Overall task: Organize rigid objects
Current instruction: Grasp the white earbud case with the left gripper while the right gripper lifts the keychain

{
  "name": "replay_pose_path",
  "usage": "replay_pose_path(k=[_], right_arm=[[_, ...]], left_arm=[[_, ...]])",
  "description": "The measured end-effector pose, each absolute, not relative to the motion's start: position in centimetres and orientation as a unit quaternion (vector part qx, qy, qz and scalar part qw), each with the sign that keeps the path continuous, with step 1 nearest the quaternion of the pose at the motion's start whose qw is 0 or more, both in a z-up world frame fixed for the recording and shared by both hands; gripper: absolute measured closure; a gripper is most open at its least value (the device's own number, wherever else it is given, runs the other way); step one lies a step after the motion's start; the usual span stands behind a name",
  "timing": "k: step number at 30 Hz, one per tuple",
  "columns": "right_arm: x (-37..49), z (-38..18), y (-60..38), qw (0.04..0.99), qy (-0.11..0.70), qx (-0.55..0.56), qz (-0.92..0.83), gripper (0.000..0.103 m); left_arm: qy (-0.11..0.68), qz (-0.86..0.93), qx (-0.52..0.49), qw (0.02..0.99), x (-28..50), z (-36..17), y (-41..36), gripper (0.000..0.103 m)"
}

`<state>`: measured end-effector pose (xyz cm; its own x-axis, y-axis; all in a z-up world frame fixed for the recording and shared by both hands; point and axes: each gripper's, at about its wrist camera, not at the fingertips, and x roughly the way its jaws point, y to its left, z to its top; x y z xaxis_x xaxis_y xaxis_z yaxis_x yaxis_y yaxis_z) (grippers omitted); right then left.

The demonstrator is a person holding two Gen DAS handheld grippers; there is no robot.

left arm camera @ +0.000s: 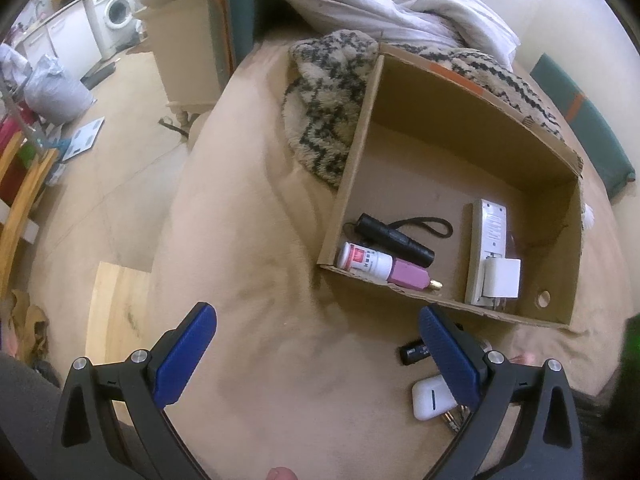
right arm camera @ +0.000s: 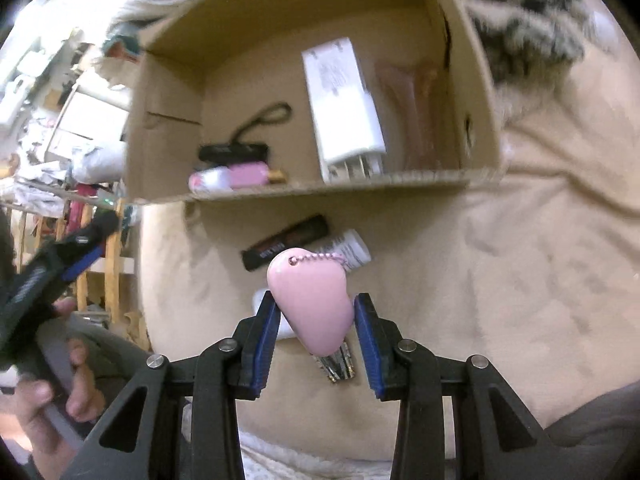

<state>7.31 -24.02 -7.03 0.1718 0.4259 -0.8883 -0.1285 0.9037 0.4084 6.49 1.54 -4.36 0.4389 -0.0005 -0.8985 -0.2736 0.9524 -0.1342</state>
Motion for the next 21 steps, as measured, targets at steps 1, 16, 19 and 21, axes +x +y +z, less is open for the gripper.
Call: replay_pose_path(k=[1, 16, 19, 21], right_arm=[[7.2, -6.0, -24.1, 0.764, 0.603, 0.124, 0.194, 0.063], [7.6, 8.0, -25.5, 0.887, 0.366, 0.074, 0.273, 0.063], [7.8, 7.5, -25.5, 0.894, 0.358, 0.048, 0.265, 0.063], [7.8, 6.2, -25.8, 0.895, 0.364, 0.041, 0.255, 0.063]], left_arm=[[0.524, 0.083, -0.131, 0.838, 6.5, -4.4, 1.5, 0.002], [0.534, 0.099, -0.118, 0.831, 6.7, -5.5, 1.6, 0.002], [0.537, 0.104, -0.114, 0.83, 6.7, -5.8, 1.6, 0.002], [0.539, 0.106, -0.112, 0.828, 6.7, -6.0, 1.6, 0.002]])
